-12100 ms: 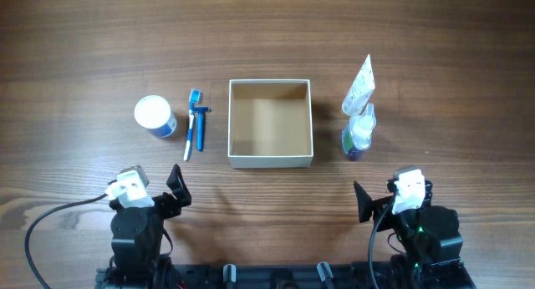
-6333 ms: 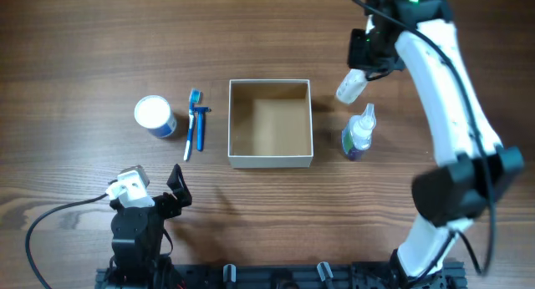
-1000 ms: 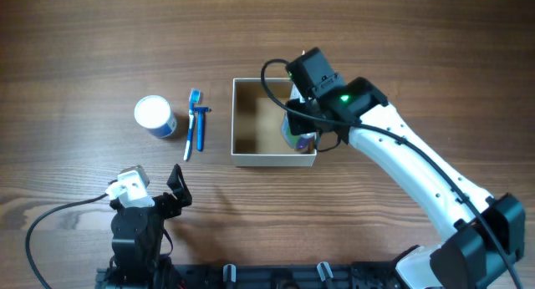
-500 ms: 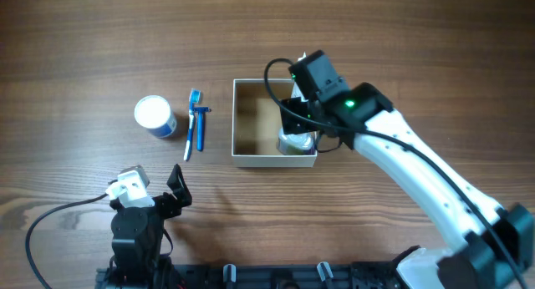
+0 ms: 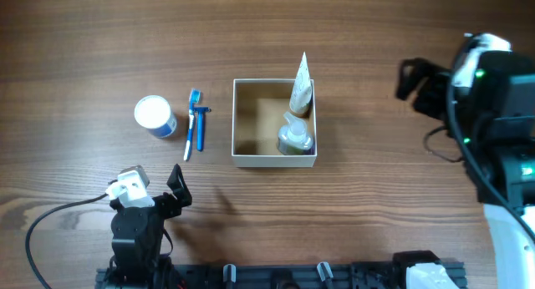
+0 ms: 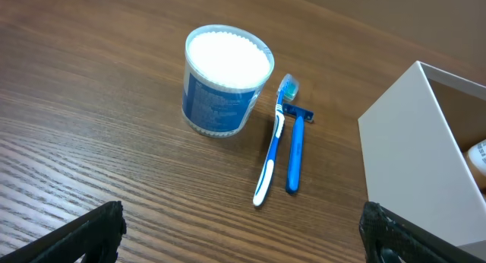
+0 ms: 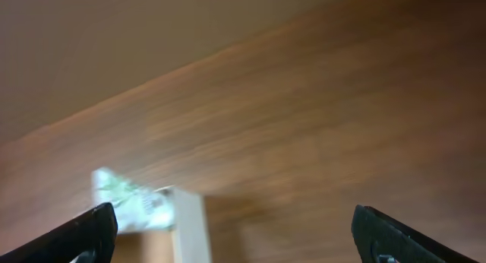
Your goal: Pack container
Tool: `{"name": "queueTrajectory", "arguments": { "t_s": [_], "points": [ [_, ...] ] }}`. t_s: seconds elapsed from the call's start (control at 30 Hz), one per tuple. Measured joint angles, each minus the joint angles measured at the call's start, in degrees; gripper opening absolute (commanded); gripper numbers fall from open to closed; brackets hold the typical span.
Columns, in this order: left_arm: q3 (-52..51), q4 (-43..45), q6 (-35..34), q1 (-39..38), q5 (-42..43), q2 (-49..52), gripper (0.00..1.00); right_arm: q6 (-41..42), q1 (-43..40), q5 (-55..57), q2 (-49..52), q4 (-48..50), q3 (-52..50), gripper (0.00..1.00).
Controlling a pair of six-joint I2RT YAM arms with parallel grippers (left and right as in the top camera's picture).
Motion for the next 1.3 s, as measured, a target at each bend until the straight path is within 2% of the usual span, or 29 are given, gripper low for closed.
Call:
{"name": "queueTrajectory", "arguments": {
  "t_s": [0.13,0.33,0.63,0.73,0.9,1.23,1.3],
  "points": [
    [0.0,0.0,0.0,0.0,0.0,0.0,1.0,0.0,-4.0,-0.5,2.7,-0.9,0.0,1.0],
    [0.0,0.4,0.0,0.0,0.0,0.0,1.0,0.0,-4.3,-1.1,9.9,0.0,0.0,1.0],
    [0.0,10.8,-0.6,0.0,2.3,0.0,0.99,0.0,-4.3,-1.1,22.9,2.4,0.0,1.0],
    [2.0,10.5,-2.3,0.0,2.8,1.6,1.0,0.0,-4.3,-1.1,26.7,2.4,0.0,1.0],
    [14.4,3.3,-3.7,0.0,0.6,15.1,1.0,0.0,-4.3,-1.3,32.6,2.5,0.0,1.0],
    [51.7,-14.8,-2.3,2.7,-1.7,61.2,1.0,0.0,-4.3,-1.3,37.8,2.5,-0.1,1.0],
    [56.6,-17.5,-1.7,2.9,-1.7,67.0,1.0,0.0,-4.3,-1.3,37.8,2.5,-0.1,1.0]
  ]
}}
